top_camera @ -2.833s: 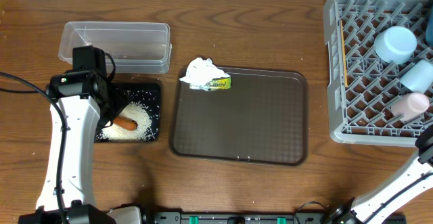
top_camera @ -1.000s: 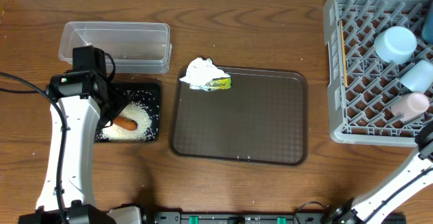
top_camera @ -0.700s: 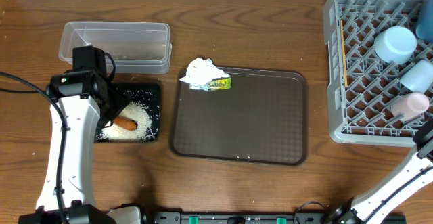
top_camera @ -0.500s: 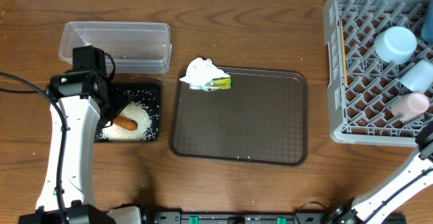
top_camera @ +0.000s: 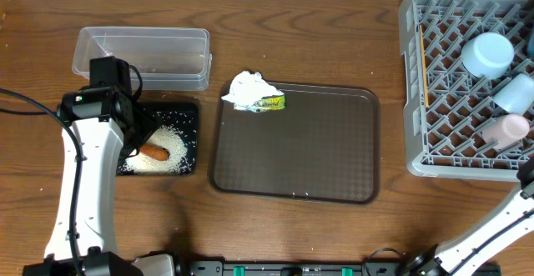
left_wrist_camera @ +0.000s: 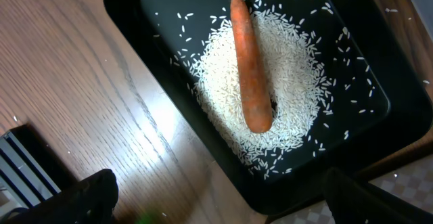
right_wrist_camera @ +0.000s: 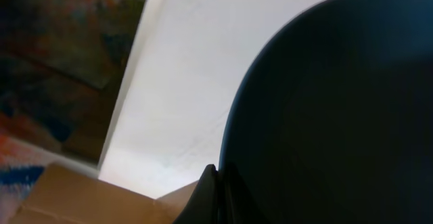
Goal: Sort waste into correct bins and load items into the dishwasher rack
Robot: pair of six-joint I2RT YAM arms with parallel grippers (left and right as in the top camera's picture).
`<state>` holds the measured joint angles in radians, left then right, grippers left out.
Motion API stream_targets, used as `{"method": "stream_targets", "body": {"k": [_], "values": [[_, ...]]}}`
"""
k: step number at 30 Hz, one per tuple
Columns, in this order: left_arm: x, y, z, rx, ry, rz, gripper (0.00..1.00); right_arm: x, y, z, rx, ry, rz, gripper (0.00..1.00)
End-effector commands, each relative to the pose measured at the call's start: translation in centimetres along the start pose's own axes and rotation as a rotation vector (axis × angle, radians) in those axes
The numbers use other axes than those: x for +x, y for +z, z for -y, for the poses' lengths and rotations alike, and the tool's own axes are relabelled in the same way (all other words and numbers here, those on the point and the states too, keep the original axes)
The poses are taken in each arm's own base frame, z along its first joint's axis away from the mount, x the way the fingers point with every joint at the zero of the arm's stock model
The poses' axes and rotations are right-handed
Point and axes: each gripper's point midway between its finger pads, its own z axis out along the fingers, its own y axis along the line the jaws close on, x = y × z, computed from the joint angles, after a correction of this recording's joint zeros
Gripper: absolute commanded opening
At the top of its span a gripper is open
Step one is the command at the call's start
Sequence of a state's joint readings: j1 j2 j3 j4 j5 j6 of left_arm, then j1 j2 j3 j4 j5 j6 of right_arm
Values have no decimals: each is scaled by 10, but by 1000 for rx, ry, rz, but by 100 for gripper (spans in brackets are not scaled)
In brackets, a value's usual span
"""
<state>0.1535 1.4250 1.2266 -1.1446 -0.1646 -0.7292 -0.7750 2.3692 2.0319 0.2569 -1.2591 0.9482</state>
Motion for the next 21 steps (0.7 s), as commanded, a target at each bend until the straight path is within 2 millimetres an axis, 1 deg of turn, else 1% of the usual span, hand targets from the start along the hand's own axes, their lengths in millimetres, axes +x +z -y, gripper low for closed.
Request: {"method": "stream_targets", "body": {"k": [1,4,9,16,21], "values": [[-5,-3,-2,-8,-11,21,99,12,10,35,9,179,11,1],[-5,-3,-2,-8,-11,21,99,13,16,28,-9,163,5,1],[-5,-3,-2,-8,-11,21,99,22,22,38,4,190,-15,1],[-5,-3,-2,-8,-11,21,99,25,22,43,6,217,-20,1],[-5,-3,-2,-8,-11,21,99,23,14,52,22,248,-11,1]]}}
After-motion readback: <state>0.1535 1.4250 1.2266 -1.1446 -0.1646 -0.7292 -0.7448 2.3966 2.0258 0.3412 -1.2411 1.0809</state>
